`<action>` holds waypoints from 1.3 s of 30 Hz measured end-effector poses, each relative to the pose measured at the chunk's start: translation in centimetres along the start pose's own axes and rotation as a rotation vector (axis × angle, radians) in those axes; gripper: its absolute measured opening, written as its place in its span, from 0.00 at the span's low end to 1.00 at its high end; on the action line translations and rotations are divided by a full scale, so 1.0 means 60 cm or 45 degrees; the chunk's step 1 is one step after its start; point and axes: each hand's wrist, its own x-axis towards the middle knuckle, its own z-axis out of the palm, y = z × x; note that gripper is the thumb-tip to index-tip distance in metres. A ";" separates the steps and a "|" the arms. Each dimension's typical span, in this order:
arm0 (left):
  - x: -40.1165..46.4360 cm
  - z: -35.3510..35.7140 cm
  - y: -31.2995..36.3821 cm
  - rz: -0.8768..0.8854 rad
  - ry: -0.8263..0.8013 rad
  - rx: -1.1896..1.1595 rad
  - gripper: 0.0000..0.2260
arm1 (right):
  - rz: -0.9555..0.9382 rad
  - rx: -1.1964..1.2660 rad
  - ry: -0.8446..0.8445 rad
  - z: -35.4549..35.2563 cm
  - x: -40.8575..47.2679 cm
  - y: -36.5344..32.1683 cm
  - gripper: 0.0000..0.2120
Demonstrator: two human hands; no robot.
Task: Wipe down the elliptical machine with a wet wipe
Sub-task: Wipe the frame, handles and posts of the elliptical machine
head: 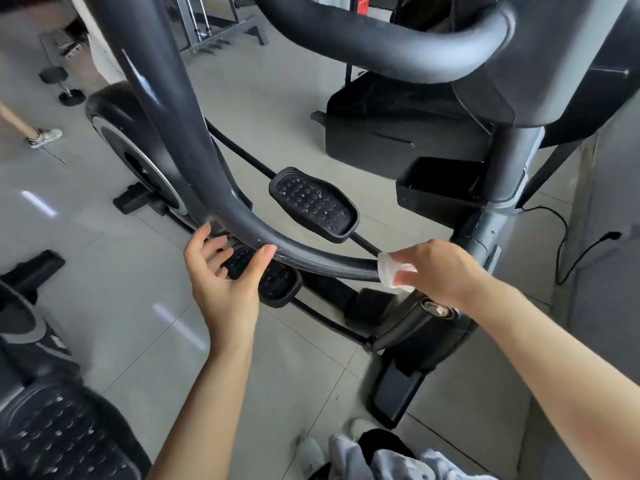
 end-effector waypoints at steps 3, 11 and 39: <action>0.000 -0.001 0.003 -0.031 0.018 -0.006 0.32 | -0.110 0.032 0.070 0.005 0.010 -0.012 0.10; 0.002 0.001 0.023 0.026 0.082 0.009 0.29 | -0.482 0.407 0.687 0.057 0.053 -0.190 0.11; -0.047 0.031 -0.045 1.350 -0.001 0.837 0.09 | -0.056 -0.281 0.395 0.063 -0.030 0.053 0.13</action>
